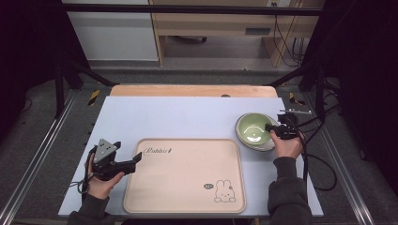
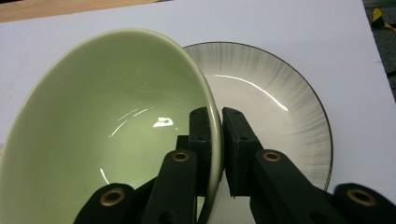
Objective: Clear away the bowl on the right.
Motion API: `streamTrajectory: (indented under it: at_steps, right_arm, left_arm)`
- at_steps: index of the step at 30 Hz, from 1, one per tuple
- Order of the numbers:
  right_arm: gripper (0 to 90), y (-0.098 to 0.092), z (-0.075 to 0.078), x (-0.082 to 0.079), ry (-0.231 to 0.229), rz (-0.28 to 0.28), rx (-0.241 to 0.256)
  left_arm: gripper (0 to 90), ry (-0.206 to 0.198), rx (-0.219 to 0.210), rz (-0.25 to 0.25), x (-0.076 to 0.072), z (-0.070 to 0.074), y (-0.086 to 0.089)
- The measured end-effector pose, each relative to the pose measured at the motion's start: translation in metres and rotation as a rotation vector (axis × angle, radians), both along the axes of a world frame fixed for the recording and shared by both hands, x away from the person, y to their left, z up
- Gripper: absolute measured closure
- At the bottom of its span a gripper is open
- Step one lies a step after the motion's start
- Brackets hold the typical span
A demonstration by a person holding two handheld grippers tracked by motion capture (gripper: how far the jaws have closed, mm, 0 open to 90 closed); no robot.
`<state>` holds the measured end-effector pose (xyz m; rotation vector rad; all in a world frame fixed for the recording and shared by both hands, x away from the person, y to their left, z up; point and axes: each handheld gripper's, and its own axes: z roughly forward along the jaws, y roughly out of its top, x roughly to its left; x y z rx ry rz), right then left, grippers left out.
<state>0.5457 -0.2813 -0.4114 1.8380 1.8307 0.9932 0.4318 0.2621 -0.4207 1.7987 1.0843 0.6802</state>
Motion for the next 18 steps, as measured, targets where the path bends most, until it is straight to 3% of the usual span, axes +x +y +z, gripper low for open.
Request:
streamTrajectory:
  at_steps: [11,18]
  right_arm:
    - [83.0,0.01,0.016,-0.019,-0.051,0.064,0.0]
    - [83.0,0.022,0.023,-0.032,-0.08,0.135,0.006]
  left_arm:
    - [10.9,-0.002,-0.001,0.0,0.0,0.0,0.0]
    - [10.9,-0.002,0.001,-0.001,0.0,0.0,-0.001]
